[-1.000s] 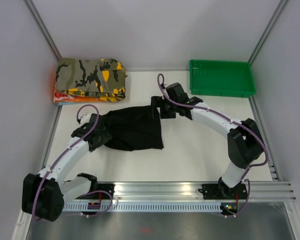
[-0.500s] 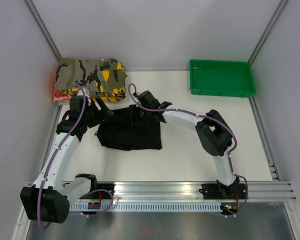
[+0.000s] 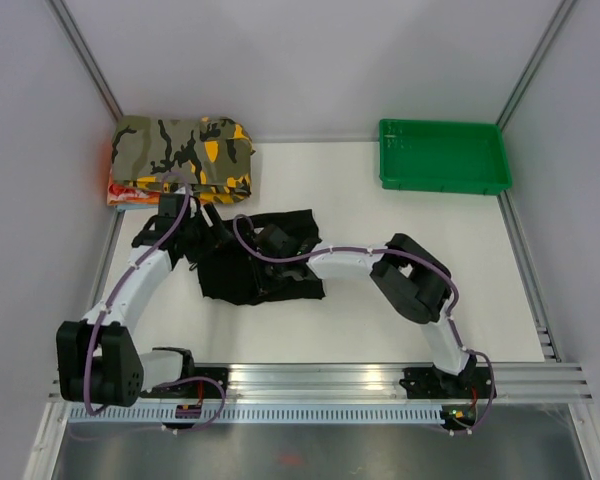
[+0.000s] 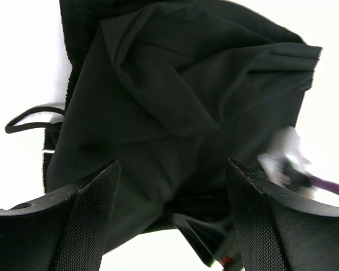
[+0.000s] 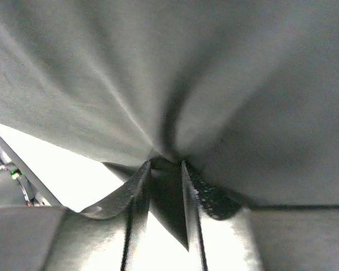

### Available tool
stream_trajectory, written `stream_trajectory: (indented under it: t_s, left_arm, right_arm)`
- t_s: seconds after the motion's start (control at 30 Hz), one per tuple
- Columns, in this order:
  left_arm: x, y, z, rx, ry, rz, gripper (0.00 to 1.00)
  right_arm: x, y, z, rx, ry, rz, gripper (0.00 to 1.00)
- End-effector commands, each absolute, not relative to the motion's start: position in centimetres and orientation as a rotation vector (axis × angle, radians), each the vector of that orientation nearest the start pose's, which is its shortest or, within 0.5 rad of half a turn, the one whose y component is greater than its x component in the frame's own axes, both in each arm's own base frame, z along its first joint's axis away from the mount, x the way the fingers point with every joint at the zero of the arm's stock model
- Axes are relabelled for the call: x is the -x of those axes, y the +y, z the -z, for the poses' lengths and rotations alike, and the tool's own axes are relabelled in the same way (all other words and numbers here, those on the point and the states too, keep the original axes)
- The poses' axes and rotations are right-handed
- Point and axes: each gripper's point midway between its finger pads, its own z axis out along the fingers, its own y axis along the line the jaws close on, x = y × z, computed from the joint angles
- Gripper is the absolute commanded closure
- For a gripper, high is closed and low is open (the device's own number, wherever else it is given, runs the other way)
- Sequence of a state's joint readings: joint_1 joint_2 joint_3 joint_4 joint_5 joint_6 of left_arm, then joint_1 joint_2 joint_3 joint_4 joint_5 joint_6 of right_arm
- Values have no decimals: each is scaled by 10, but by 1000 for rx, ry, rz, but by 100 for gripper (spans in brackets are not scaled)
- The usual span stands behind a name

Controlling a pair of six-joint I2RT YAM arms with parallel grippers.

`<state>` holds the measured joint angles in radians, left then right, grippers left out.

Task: Fold and stack the trousers
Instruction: Fold the trousers

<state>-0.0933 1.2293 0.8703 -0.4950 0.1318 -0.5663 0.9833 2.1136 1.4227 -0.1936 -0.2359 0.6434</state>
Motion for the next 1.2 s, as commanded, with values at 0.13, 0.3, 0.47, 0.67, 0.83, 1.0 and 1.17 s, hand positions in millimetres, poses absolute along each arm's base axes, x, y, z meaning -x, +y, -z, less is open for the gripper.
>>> stream_trajectory:
  t_s: [0.13, 0.3, 0.47, 0.67, 0.83, 1.0, 1.17]
  left_arm:
    - [-340, -83, -112, 546, 2362, 525, 24]
    - [-343, -87, -98, 617, 2417, 542, 24]
    - [-355, -93, -94, 806, 2324, 626, 30]
    - [-374, -96, -94, 974, 2249, 688, 47]
    - [-384, -102, -86, 1108, 2242, 735, 78]
    - [-403, -113, -104, 1151, 2186, 849, 96]
    - [-429, -109, -130, 1184, 2106, 862, 96]
  right_arm:
    - [-274, 452, -136, 411, 2353, -891, 59]
    - [-285, 434, -171, 334, 2285, -886, 56]
    - [-288, 417, -171, 300, 2275, -829, 56]
    - [-276, 410, -132, 310, 2333, -836, 60]
    - [-270, 409, -104, 305, 2366, -832, 64]
    - [-267, 405, -89, 322, 2390, -792, 66]
    - [-264, 405, -75, 325, 2411, -791, 68]
